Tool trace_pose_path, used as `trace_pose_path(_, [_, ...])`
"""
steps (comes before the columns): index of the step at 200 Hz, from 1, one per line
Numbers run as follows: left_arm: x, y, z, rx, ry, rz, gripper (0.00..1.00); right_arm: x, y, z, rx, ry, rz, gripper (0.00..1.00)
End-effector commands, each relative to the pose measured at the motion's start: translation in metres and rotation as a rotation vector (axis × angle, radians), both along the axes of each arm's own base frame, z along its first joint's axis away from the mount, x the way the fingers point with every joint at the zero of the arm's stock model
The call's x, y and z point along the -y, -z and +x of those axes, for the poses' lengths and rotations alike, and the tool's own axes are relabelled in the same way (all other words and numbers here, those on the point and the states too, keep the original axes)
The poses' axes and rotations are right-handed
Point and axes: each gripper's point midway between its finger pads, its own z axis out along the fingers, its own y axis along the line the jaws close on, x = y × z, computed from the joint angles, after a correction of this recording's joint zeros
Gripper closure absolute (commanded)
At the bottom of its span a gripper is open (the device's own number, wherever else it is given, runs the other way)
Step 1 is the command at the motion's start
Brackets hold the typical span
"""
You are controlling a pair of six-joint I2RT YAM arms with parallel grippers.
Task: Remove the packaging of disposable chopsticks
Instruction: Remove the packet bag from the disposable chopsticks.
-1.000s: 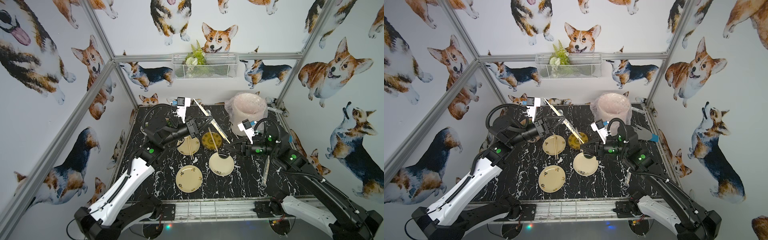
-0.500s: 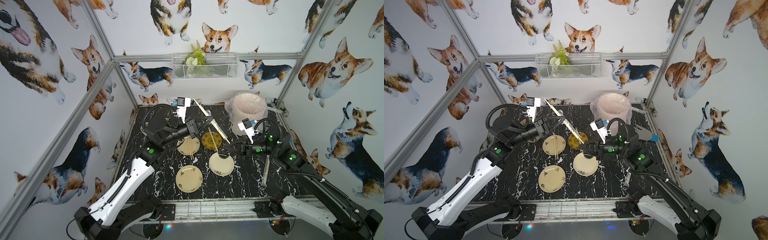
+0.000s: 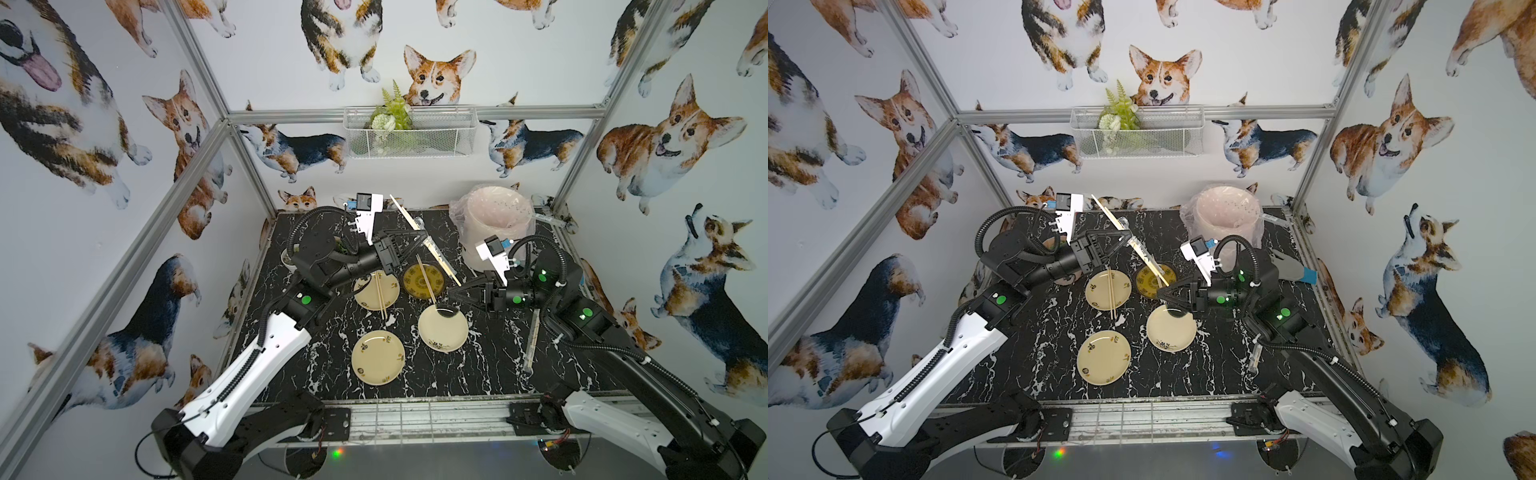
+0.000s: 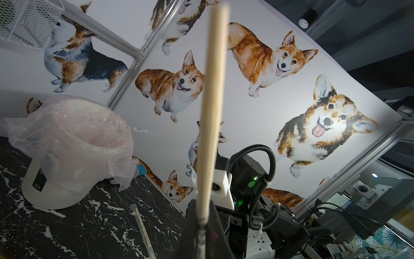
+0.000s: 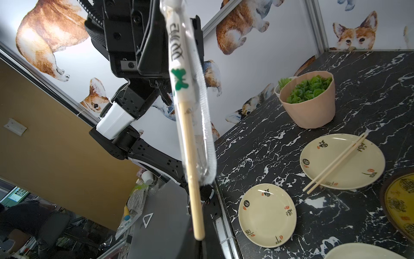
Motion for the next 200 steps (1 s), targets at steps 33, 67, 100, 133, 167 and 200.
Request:
trace_pose_path(33, [0.024, 0.026, -0.020, -0.070, 0.170, 0.062, 1.00, -0.001, -0.040, 0.012, 0.134, 0.061, 0.086, 1.00])
trace_pose_path(67, [0.030, 0.037, -0.026, -0.094, 0.199, 0.092, 0.99, -0.003, -0.046, 0.016, 0.146, 0.059, 0.090, 1.00])
trace_pose_path(100, [0.025, 0.034, -0.026, -0.078, 0.171, 0.094, 1.00, -0.005, -0.041, 0.013, 0.127, 0.033, 0.091, 1.00])
trace_pose_path(133, [0.013, 0.024, -0.025, -0.025, 0.085, 0.106, 1.00, 0.003, -0.020, 0.010, 0.118, 0.070, 0.003, 0.61])
trace_pose_path(167, [0.008, 0.013, -0.034, 0.051, 0.094, 0.113, 1.00, 0.014, -0.016, 0.002, 0.166, 0.084, -0.062, 0.30])
trace_pose_path(200, [0.012, 0.014, -0.032, 0.040, 0.112, 0.109, 1.00, 0.003, -0.029, 0.005, 0.147, 0.037, -0.036, 0.27])
